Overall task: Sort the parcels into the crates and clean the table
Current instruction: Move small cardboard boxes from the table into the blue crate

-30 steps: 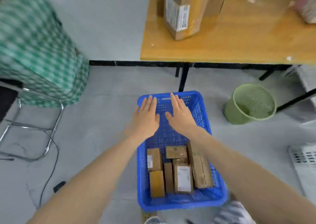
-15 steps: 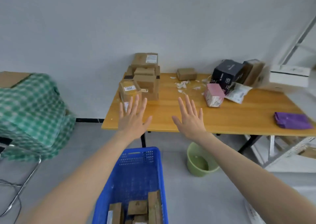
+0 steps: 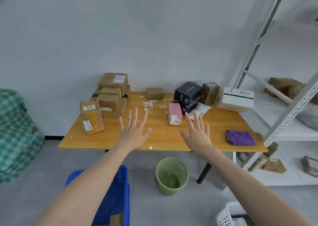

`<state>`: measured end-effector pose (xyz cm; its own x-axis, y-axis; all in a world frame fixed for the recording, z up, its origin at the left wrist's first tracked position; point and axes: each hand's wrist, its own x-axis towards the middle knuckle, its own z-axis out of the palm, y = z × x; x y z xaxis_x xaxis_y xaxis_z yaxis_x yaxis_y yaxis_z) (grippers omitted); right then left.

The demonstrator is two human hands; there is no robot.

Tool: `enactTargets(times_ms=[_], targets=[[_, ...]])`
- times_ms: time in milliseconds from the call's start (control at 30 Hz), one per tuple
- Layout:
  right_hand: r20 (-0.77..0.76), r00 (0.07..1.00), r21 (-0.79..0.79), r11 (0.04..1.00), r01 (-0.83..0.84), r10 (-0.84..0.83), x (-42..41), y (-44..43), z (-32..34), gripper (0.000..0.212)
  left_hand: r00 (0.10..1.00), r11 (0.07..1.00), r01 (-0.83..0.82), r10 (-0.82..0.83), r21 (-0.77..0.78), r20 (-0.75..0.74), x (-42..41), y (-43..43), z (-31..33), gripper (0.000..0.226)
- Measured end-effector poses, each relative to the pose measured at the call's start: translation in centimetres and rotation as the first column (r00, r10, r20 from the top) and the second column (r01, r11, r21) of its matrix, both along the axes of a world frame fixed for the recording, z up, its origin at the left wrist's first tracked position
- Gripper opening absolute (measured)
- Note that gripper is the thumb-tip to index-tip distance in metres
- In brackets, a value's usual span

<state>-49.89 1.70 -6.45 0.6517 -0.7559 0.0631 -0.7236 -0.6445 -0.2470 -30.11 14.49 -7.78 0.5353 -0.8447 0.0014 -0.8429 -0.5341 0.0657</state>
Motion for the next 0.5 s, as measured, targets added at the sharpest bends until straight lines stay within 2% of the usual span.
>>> enactTargets(times_ms=[200, 300, 400, 500], targets=[[-0.018, 1.000, 0.030, 0.999, -0.018, 0.019, 1.1, -3.3, -1.9, 0.066, 0.998, 0.995, 0.058, -0.058, 0.075, -0.009, 2.4, -3.4, -2.4, 0.064], [-0.110, 0.985, 0.094, 0.988, -0.124, 0.134, 2.6, -5.7, -3.2, 0.064, 0.996, 0.992, 0.057, -0.048, 0.116, -0.076, 4.5, -5.1, -4.2, 0.061], [-0.285, 0.897, 0.281, 0.924, -0.259, 0.339, 6.1, -7.6, -6.1, 0.060, 0.985, 0.975, 0.138, -0.118, 0.176, -0.125, 7.1, -7.5, -5.8, 0.058], [-0.364, 0.814, 0.414, 0.862, -0.294, 0.452, 9.9, -7.4, -10.5, 0.060, 0.967, 0.937, 0.245, -0.217, 0.250, -0.135, 9.0, -9.0, -7.6, 0.057]])
